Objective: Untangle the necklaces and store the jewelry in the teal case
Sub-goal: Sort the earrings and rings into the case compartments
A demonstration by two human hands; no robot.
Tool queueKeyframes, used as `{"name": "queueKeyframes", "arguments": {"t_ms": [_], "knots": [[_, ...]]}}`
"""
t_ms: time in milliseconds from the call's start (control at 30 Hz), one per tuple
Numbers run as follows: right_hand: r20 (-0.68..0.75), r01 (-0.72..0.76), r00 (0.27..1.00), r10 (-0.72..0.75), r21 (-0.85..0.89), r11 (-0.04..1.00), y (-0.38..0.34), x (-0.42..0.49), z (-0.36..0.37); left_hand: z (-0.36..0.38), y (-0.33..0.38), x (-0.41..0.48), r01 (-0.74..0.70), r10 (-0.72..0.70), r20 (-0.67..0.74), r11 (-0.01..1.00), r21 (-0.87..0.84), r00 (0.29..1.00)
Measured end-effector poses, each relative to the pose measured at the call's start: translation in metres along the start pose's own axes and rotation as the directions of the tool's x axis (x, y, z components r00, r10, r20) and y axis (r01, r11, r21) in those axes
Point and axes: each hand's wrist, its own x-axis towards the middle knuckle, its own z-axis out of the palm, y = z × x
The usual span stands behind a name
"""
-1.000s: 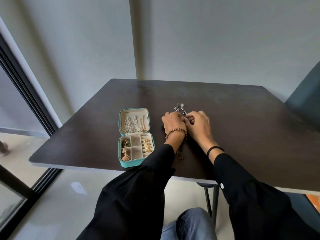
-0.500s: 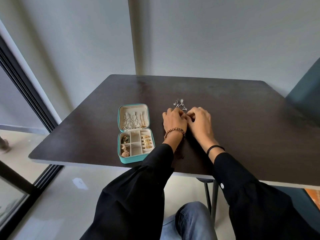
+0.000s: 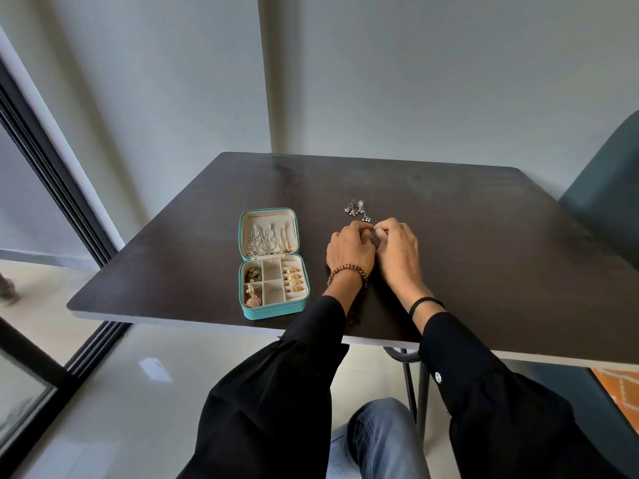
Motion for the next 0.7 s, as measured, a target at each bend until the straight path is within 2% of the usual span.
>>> {"name": "queueKeyframes", "arguments": {"t_ms": [167,367,500,700], "knots": [[-0.066,-0.047,0.997,0.052,0.075,0.996,-0.004,-0.012,-0.006,-0.002,0.002,-0.011,0.020,-0.020,-0.003,0.999,-0.037,1.000],[-0.048,-0.074,0.996,0.081,0.131,0.989,-0.009,-0.028,-0.014,-0.002,0.001,-0.027,0.035,-0.034,0.014,0.998,-0.057,0.999],[-0.035,-0.083,0.995,0.089,0.133,0.988,-0.010,-0.039,-0.020,-0.007,0.003,-0.038,0.047,-0.046,0.007,0.990,-0.136,0.999],[-0.069,-0.100,0.991,0.119,0.230,0.968,-0.010,-0.057,-0.030,-0.018,0.004,-0.052,0.091,-0.085,0.034,0.952,-0.293,0.996]]}}
